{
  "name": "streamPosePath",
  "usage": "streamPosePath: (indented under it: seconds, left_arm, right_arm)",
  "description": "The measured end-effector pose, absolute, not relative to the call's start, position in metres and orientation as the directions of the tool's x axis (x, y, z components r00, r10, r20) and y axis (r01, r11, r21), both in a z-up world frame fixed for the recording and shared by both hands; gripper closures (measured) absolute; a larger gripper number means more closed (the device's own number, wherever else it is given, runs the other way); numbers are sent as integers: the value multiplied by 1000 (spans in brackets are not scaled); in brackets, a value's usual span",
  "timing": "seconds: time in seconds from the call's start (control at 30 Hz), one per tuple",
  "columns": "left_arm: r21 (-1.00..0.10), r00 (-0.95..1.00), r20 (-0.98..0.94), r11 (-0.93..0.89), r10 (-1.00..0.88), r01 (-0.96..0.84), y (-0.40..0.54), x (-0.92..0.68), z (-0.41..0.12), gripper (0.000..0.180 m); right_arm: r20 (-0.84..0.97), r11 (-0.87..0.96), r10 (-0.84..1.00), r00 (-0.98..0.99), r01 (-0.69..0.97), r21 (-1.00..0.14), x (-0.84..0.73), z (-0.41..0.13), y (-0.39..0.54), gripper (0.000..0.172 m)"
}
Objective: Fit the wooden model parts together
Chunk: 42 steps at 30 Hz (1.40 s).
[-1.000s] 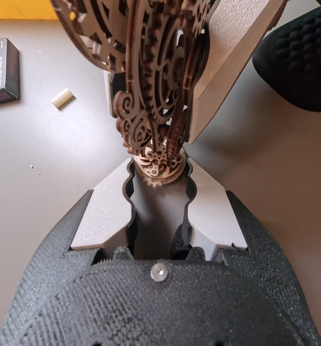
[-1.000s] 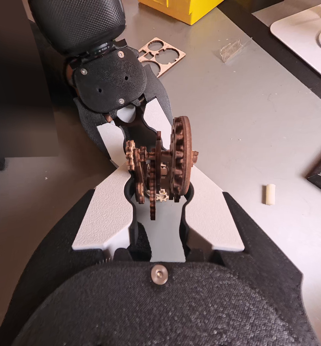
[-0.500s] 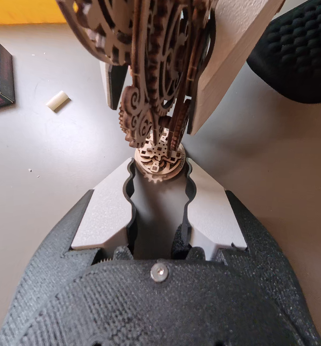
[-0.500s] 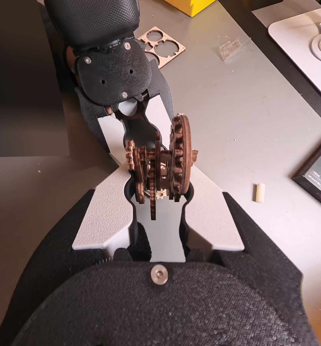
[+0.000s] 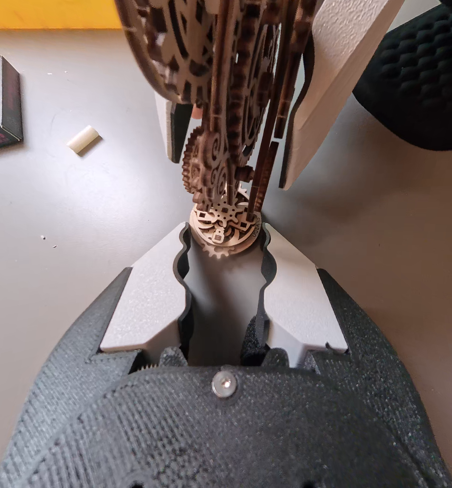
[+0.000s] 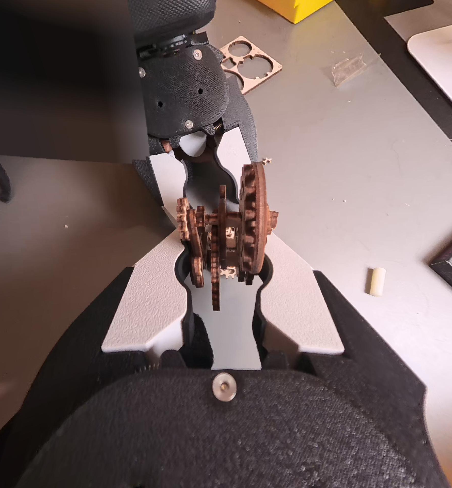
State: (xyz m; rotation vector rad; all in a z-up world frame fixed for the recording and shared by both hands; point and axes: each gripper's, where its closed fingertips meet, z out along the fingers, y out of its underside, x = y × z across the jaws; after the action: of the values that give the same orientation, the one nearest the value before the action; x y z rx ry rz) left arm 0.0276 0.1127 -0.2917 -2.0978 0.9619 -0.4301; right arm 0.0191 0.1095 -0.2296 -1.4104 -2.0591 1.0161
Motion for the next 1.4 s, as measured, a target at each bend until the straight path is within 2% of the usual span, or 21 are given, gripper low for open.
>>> streamPosePath:
  seconds: [0.87,1.4]
  left_arm:
    - [-768,659,12,-429,-752,-476,113,27,-291,129]
    - [-769,661,17,-433,-750,-471,114,27,-291,129]
  right_arm:
    - [-39,192,921,-387,539,-820,10,-223,110,125]
    - [-54,194,918,-394,564,-803,7,-226,114,125]
